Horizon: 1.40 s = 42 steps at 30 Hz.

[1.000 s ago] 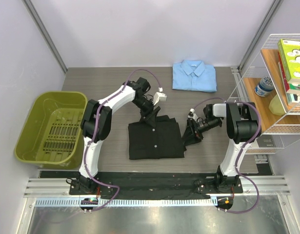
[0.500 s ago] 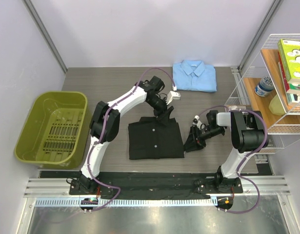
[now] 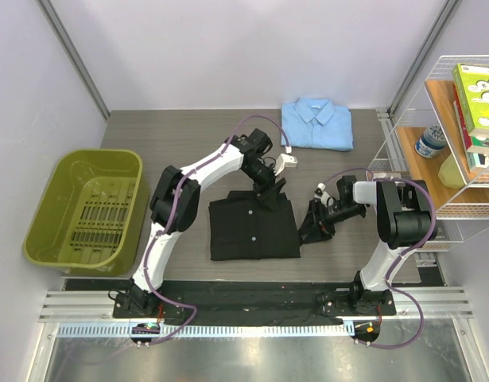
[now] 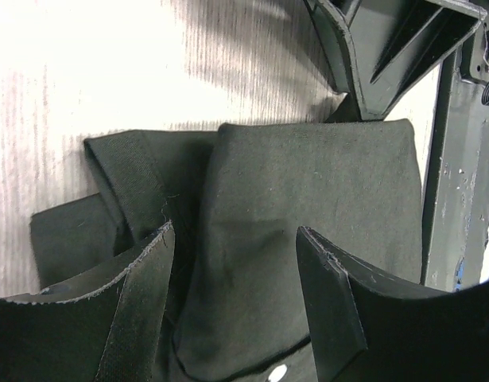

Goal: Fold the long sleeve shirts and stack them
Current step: Fold the shirt

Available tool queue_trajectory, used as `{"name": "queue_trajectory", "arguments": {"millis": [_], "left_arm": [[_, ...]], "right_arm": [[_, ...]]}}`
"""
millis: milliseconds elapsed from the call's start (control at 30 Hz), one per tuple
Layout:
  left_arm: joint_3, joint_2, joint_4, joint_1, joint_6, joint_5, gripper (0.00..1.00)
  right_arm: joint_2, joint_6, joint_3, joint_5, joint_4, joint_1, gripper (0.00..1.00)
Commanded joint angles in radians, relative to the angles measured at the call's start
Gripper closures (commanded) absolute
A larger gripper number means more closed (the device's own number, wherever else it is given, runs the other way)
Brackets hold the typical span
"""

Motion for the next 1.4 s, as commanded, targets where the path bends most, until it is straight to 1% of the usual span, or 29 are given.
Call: {"name": "queue_trajectory", "arguments": {"millis": [0, 67, 100, 167, 200, 267, 367, 400, 467, 500, 533, 600, 667, 767, 833, 867, 900, 1133, 1233, 1267, 1367], "left_arm": [[0.041, 0.016, 0.007, -0.011, 0.004, 0.031, 0.37], [0.042, 0.02, 0.006, -0.015, 0.008, 0.032, 0.38], [0.044, 0.023, 0.006, -0.015, 0.008, 0.032, 0.4], [0.045, 0.028, 0.013, -0.015, -0.004, 0.035, 0.42], [0.047, 0.03, 0.016, -0.015, -0.007, 0.037, 0.44], [0.052, 0.03, 0.021, -0.015, -0.01, 0.04, 0.45], [0.053, 0.031, 0.027, -0.015, -0.019, 0.041, 0.45], [0.055, 0.034, 0.029, -0.015, -0.021, 0.04, 0.45], [0.055, 0.034, 0.036, -0.015, -0.033, 0.037, 0.5], [0.055, 0.036, 0.039, -0.015, -0.036, 0.037, 0.55], [0.055, 0.034, 0.039, -0.015, -0.036, 0.037, 0.55], [0.055, 0.037, 0.043, -0.015, -0.042, 0.038, 0.55], [0.055, 0.039, 0.049, -0.015, -0.045, 0.038, 0.52], [0.056, 0.042, 0.055, -0.015, -0.056, 0.037, 0.49], [0.058, 0.043, 0.056, -0.015, -0.056, 0.035, 0.48], [0.058, 0.043, 0.056, -0.015, -0.056, 0.037, 0.47], [0.056, 0.042, 0.056, -0.015, -0.056, 0.038, 0.46], [0.056, 0.04, 0.055, -0.015, -0.059, 0.04, 0.43], [0.056, 0.04, 0.067, -0.015, -0.068, 0.044, 0.44], [0.062, 0.043, 0.066, -0.015, -0.073, 0.046, 0.47], [0.084, 0.057, 0.056, -0.015, -0.077, 0.058, 0.56]], "right_arm": [[-0.048, -0.028, 0.036, 0.023, 0.002, -0.004, 0.5], [-0.057, -0.034, 0.031, -0.018, 0.008, -0.004, 0.55], [-0.057, -0.031, 0.025, -0.035, 0.017, -0.004, 0.61], [-0.056, -0.022, 0.013, -0.057, 0.034, -0.003, 0.7], [-0.051, -0.022, 0.011, -0.072, 0.037, -0.004, 0.75], [-0.034, -0.021, 0.011, -0.074, 0.039, 0.002, 0.77], [-0.002, -0.028, 0.014, -0.084, 0.031, 0.005, 0.76], [0.007, -0.03, 0.017, -0.09, 0.028, 0.003, 0.78], [0.023, -0.042, 0.019, -0.097, 0.011, 0.003, 0.82], [0.027, -0.047, 0.019, -0.098, 0.004, 0.006, 0.85], [0.029, -0.054, 0.019, -0.097, -0.013, 0.008, 0.86], [0.036, -0.068, 0.021, -0.097, -0.027, 0.016, 0.85], [0.04, -0.074, 0.024, -0.107, -0.035, 0.017, 0.81], [0.047, -0.073, 0.03, -0.123, -0.046, 0.019, 0.75], [0.043, -0.097, 0.031, -0.136, -0.061, 0.019, 0.72], [0.041, -0.097, 0.033, -0.14, -0.064, 0.019, 0.68], [0.038, -0.102, 0.033, -0.143, -0.067, 0.019, 0.67], [-0.002, -0.117, 0.027, -0.158, -0.079, 0.008, 0.66], [0.012, -0.113, 0.024, -0.152, -0.069, 0.016, 0.76], [0.021, -0.111, 0.024, -0.152, -0.064, 0.016, 0.83], [0.061, -0.122, 0.034, -0.156, -0.061, 0.019, 0.96]]}}
